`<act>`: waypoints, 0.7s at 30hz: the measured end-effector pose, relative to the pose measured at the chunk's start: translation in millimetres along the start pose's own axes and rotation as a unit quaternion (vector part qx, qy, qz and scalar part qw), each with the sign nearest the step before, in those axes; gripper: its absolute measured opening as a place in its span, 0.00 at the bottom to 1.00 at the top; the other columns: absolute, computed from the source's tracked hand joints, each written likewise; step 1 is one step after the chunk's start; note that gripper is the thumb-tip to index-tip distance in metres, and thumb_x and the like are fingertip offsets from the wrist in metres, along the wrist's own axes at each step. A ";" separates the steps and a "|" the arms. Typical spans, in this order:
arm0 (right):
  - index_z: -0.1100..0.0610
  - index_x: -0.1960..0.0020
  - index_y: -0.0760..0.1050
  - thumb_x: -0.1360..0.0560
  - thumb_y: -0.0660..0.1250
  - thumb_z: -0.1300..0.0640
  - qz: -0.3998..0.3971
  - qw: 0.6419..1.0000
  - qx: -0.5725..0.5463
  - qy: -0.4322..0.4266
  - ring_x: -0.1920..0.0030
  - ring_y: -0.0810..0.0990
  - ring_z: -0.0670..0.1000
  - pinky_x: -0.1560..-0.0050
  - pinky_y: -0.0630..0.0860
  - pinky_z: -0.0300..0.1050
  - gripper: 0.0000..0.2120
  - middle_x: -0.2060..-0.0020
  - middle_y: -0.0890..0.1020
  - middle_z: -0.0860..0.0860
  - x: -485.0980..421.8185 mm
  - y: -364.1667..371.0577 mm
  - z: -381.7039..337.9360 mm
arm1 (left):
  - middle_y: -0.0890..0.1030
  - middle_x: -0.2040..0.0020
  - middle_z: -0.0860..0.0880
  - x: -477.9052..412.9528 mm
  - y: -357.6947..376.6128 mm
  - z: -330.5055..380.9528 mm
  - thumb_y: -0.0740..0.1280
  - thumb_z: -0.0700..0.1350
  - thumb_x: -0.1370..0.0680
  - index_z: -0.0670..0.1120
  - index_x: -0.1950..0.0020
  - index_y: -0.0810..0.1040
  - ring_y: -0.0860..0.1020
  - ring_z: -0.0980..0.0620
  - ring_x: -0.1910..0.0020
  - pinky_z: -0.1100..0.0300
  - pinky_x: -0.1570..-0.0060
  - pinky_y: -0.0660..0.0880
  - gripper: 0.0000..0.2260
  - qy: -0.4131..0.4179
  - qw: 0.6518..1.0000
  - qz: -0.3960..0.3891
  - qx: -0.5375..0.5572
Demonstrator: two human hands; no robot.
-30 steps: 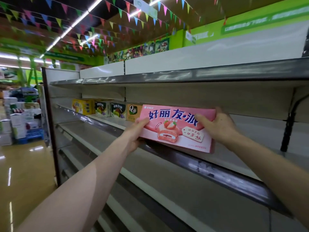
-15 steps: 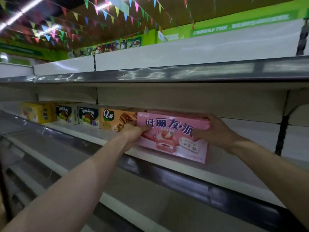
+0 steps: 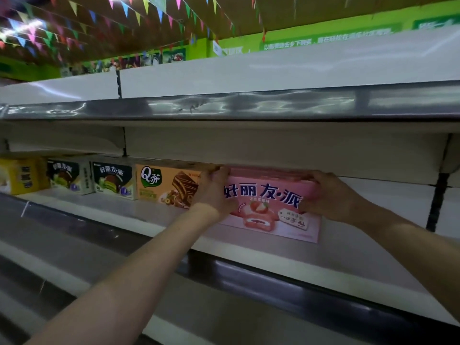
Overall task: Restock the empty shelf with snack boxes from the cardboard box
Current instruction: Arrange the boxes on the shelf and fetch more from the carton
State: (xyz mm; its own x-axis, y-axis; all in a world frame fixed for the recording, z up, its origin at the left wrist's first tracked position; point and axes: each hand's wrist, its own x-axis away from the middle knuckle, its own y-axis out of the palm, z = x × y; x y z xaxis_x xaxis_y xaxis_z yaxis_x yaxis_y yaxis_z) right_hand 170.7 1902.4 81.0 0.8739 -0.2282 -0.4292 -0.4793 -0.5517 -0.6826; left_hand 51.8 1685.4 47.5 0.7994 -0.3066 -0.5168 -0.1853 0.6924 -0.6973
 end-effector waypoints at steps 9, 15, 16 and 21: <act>0.54 0.31 0.69 0.28 0.71 0.61 0.053 0.986 0.159 0.025 0.35 0.68 0.61 0.33 0.69 0.50 0.27 0.35 0.64 0.59 -10.9 21.7 -6.2 | 0.61 0.30 0.41 -18.3 10.0 -7.0 0.70 0.51 0.24 0.46 0.25 0.61 0.64 0.37 0.31 0.43 0.37 0.72 0.31 0.036 0.994 0.025 -0.096; 0.53 0.26 0.60 0.26 0.64 0.64 0.054 0.953 0.299 -0.018 0.30 0.60 0.61 0.38 0.71 0.56 0.30 0.33 0.63 0.58 -4.0 34.4 -17.8 | 0.66 0.31 0.41 -20.2 11.3 -3.8 0.65 0.58 0.22 0.44 0.26 0.60 0.67 0.38 0.33 0.47 0.41 0.70 0.31 0.060 0.963 0.051 -0.259; 0.52 0.24 0.56 0.27 0.64 0.65 0.051 0.932 0.358 -0.035 0.28 0.56 0.61 0.36 0.68 0.58 0.34 0.31 0.61 0.58 -2.1 39.3 -22.3 | 0.66 0.30 0.42 -20.1 9.7 -1.9 0.63 0.59 0.22 0.44 0.26 0.59 0.66 0.40 0.32 0.49 0.39 0.67 0.31 0.070 0.950 0.058 -0.298; 0.55 0.22 0.48 0.34 0.72 0.58 0.035 0.862 0.502 -0.061 0.26 0.55 0.64 0.31 0.54 0.69 0.48 0.27 0.58 0.62 2.9 62.6 -29.5 | 0.63 0.28 0.41 -20.2 4.9 4.6 0.67 0.63 0.27 0.41 0.25 0.55 0.63 0.41 0.31 0.48 0.35 0.62 0.41 0.083 0.926 0.022 -0.368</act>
State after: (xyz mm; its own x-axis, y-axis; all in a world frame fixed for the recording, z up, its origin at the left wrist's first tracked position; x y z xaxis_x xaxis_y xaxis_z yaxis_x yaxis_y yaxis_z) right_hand 145.7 1843.6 54.5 0.8545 -0.1119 -0.5073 -0.4130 0.4460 -0.7940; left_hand 37.3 1697.9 56.8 0.6945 -0.4266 -0.5793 -0.6037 0.0923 -0.7918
